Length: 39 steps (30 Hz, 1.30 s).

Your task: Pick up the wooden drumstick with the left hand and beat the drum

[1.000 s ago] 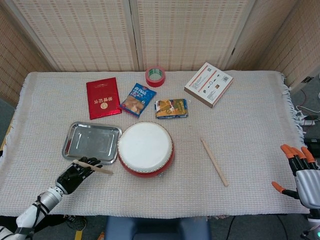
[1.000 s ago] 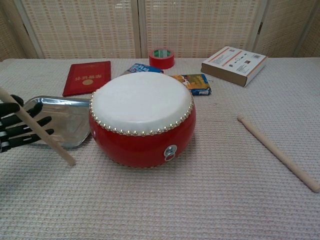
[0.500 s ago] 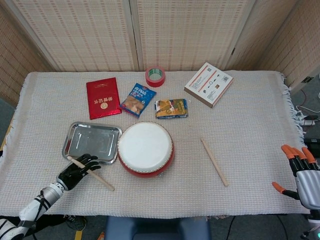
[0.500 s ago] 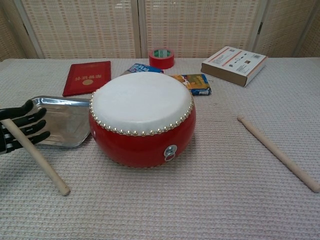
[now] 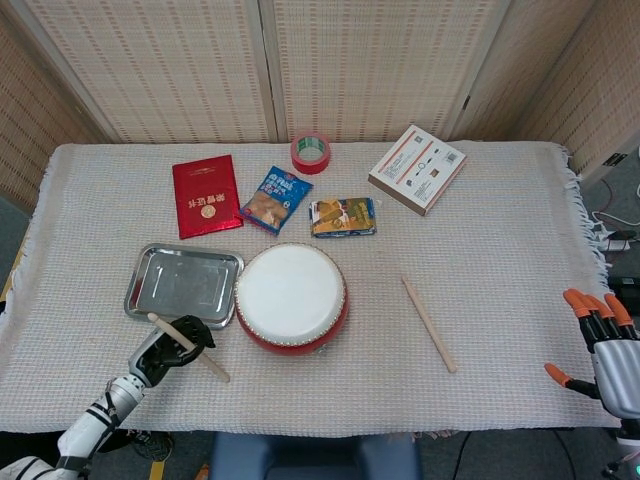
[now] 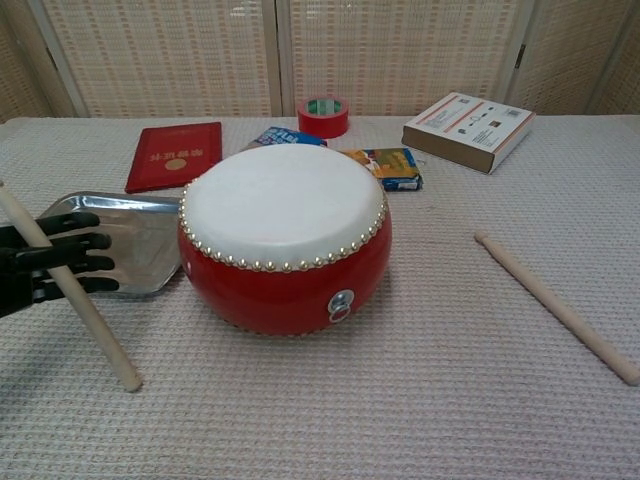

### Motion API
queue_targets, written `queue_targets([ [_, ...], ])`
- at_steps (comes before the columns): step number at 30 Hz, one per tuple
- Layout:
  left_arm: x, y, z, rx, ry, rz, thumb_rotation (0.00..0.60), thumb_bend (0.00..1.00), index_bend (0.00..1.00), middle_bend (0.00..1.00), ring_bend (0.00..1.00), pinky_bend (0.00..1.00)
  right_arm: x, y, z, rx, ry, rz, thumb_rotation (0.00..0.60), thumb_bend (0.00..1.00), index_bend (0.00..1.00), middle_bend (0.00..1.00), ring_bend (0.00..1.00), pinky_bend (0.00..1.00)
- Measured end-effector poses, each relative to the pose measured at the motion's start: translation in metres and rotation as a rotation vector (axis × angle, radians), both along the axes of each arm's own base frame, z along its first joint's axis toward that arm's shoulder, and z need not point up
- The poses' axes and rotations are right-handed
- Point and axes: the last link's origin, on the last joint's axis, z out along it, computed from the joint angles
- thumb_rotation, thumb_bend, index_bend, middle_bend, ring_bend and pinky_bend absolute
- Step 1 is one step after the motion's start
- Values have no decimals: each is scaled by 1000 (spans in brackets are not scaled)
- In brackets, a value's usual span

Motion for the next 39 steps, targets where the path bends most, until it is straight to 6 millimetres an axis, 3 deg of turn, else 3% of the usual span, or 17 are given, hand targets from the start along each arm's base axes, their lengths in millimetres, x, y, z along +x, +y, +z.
queue_targets([
  [11, 13, -20, -16, -13, 71, -99, 600, 293, 526, 487, 414, 362, 0, 0, 1, 0, -1, 7, 600, 37, 0, 76, 0, 0],
  [18, 15, -22, -21, -39, 72, -120, 600, 229, 541, 505, 420, 352, -1, 0, 2, -3, -3, 8, 600, 37, 0, 76, 0, 0],
  [26, 15, -21, -26, -35, 111, -133, 600, 219, 630, 632, 551, 447, -1, 0, 3, -11, -3, 15, 600, 37, 0, 76, 0, 0],
  [39, 20, -29, -41, -31, 187, -165, 600, 219, 761, 757, 663, 590, 0, 2, 5, -23, -1, 22, 600, 37, 0, 77, 0, 0],
])
